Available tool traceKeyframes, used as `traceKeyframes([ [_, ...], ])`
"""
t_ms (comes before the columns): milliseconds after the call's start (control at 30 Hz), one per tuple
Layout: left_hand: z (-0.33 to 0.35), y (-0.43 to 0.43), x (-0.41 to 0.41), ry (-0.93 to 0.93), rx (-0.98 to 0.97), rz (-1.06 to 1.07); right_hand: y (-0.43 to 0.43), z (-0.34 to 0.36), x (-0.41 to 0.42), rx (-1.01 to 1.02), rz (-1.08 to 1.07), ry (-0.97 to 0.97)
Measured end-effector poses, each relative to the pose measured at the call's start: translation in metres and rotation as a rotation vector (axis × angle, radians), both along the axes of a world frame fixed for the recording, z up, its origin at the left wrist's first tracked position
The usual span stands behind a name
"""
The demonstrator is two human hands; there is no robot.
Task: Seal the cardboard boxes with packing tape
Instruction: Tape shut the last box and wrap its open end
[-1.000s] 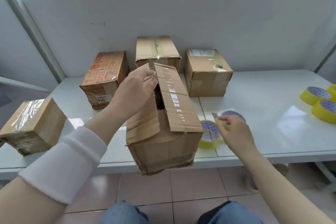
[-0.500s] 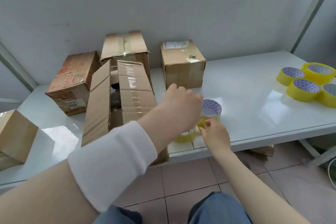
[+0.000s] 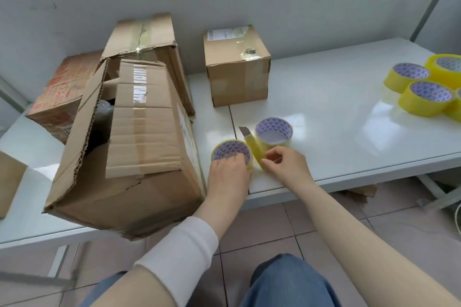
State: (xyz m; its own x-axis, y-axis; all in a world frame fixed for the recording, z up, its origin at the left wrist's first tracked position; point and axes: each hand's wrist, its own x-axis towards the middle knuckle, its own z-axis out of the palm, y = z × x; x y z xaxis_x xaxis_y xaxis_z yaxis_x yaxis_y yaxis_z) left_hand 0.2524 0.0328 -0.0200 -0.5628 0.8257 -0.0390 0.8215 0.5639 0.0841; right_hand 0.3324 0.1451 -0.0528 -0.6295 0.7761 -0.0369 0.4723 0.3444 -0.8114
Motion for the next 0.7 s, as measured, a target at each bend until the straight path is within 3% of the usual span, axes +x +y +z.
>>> traceKeyframes([
  [133, 0.001, -0.003, 0.002, -0.15, 0.169, -0.051, 0.001, 0.005, -0.001, -0.07, 0.009, 0.048],
  [367, 0.024, -0.017, 0.008, -0.743, 0.488, 0.126, -0.014, 0.036, 0.006, -0.262, 0.005, 0.36],
  [567, 0.056, -0.03, 0.018, -0.862, 0.732, 0.253, -0.04, 0.082, 0.015, -0.227, 0.015, 0.483],
  [700, 0.078, -0.042, 0.023, -1.031, 0.765, 0.227, -0.059, 0.109, 0.02, -0.086, -0.006, 0.523],
])
